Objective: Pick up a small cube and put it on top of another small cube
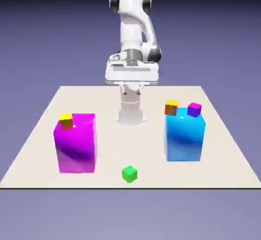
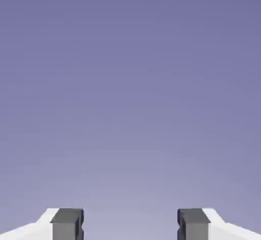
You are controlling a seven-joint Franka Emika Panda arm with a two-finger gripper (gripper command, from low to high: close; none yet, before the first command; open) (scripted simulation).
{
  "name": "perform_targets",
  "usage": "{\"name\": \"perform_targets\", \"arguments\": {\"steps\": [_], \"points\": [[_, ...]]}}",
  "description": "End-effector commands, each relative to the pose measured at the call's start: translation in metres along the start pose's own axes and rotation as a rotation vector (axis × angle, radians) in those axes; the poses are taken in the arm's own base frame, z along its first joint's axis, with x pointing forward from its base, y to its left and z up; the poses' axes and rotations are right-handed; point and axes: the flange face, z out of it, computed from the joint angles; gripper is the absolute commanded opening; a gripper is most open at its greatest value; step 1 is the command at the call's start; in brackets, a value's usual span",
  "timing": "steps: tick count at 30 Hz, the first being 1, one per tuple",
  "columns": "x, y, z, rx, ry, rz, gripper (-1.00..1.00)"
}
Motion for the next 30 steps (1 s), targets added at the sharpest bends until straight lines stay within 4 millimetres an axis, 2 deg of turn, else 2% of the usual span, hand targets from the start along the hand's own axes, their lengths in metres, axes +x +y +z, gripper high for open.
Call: {"name": "perform_targets", "arguments": {"steps": [1, 9, 16, 25, 27, 30], "points": [[0.001, 0.001, 0.011, -0.032, -0.022, 0.031, 0.0], [0.004, 0.016, 0.102, -0.288, -0.192, 0.293, 0.0], [-0.008, 0.043, 0.181, -0.515, -0.333, 0.538, 0.0], [-0.042, 0.088, 0.273, -0.811, -0.514, 0.864, 0.0], [-0.042, 0.088, 0.273, -0.814, -0.516, 0.866, 0.0], [-0.072, 0.108, 0.305, -0.813, -0.516, 0.867, 0.0]]}}
